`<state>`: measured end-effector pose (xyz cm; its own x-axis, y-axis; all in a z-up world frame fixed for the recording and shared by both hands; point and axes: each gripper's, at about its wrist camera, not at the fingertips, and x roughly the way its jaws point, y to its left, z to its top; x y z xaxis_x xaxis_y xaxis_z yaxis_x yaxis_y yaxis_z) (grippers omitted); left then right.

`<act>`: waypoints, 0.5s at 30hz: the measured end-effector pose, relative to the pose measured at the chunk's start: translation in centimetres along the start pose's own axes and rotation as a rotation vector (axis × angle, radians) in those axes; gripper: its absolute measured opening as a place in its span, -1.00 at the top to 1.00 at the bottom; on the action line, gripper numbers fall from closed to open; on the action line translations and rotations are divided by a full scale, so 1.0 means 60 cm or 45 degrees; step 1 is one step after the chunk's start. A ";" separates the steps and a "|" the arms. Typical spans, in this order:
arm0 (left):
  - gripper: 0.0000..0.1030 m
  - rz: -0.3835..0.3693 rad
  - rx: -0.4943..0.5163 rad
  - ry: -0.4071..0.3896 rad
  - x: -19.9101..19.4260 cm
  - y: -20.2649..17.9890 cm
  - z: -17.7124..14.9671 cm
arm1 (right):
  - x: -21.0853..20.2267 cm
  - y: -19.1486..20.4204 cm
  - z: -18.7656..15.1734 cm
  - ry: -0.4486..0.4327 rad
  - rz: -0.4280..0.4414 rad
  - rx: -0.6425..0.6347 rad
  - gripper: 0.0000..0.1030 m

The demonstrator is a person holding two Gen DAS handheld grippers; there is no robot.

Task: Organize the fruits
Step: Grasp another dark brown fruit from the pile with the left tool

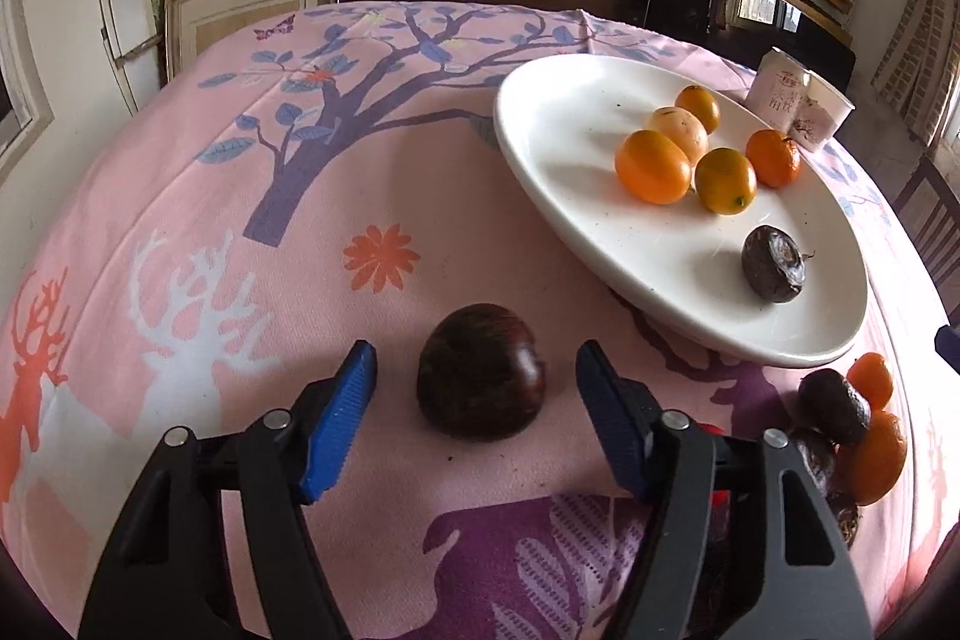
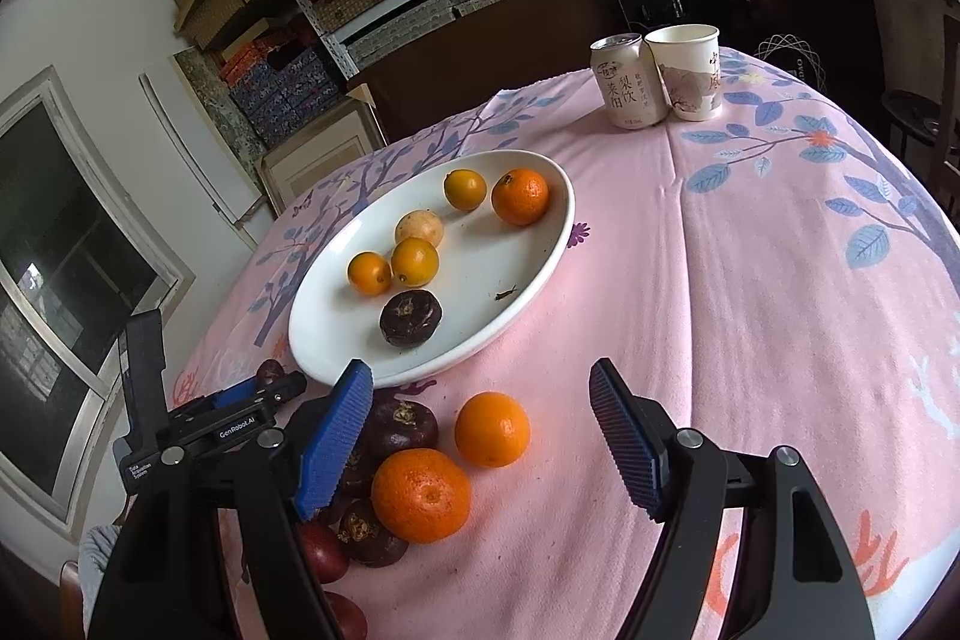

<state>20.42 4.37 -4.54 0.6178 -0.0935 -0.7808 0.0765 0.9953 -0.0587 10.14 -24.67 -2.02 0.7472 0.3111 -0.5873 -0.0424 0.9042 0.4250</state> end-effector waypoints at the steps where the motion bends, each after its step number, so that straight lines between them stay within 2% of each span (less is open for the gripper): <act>1: -0.30 -0.004 0.000 -0.001 0.000 0.000 -0.001 | 0.000 0.001 0.000 0.000 -0.001 -0.001 -0.47; 3: -0.29 0.012 0.018 0.000 0.001 -0.004 -0.002 | 0.001 0.001 0.000 0.001 0.000 -0.001 -0.47; 8: -0.10 0.062 0.053 -0.001 0.004 -0.010 0.001 | 0.007 0.003 -0.004 0.022 -0.019 -0.014 -0.47; 12: 0.21 0.057 0.123 -0.012 0.000 -0.025 0.000 | 0.015 0.006 -0.008 0.037 -0.042 -0.032 -0.47; 15: 0.21 0.064 0.183 -0.014 -0.009 -0.033 -0.011 | 0.015 0.003 -0.009 0.039 -0.051 -0.032 -0.47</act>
<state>19.41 2.48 -4.40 0.6323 -0.0446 -0.7734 0.1559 0.9852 0.0707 10.47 -24.09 -2.87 0.7278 0.2829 -0.6248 -0.0295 0.9230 0.3836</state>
